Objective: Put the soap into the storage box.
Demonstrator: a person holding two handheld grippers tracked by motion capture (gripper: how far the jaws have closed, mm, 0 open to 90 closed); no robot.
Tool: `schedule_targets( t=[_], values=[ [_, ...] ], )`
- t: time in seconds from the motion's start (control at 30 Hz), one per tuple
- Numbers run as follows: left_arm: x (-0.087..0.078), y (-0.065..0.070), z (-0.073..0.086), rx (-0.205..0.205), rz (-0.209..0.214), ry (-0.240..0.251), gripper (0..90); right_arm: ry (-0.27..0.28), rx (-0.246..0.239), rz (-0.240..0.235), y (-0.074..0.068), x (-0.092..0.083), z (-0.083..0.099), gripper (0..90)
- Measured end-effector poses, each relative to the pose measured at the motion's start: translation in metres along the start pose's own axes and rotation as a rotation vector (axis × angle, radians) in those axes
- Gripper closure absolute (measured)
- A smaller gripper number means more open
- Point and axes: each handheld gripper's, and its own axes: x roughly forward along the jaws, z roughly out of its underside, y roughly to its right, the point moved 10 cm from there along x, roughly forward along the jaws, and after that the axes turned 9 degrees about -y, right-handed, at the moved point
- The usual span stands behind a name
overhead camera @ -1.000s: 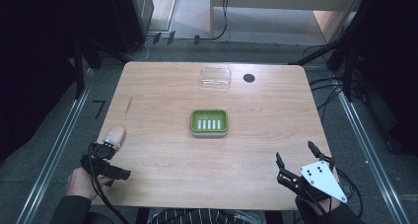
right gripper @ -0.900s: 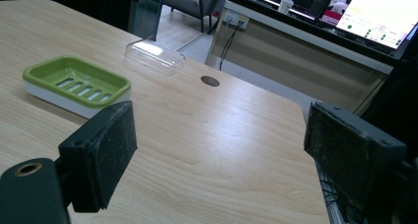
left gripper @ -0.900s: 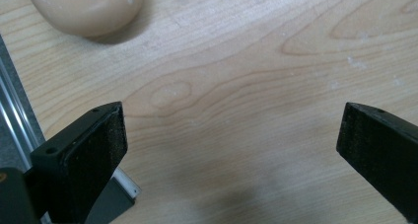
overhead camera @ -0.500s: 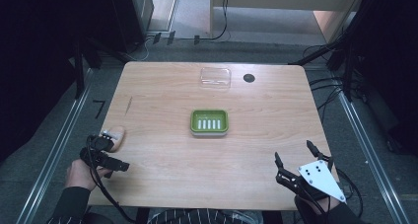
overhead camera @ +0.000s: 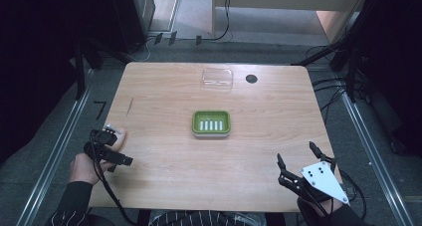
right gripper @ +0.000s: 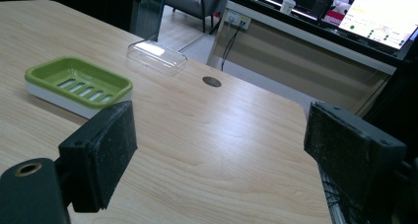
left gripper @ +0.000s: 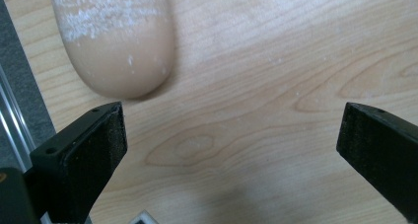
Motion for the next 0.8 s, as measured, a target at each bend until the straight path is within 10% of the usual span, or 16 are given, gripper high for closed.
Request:
schedule_targets(
  t=[0.8],
  values=[
    [-0.003, -0.027, -0.025, -0.045, 0.010, -0.016, 0.0, -0.004, 0.007, 0.006, 0.001, -0.002, 0.001, 13.4]
  ],
)
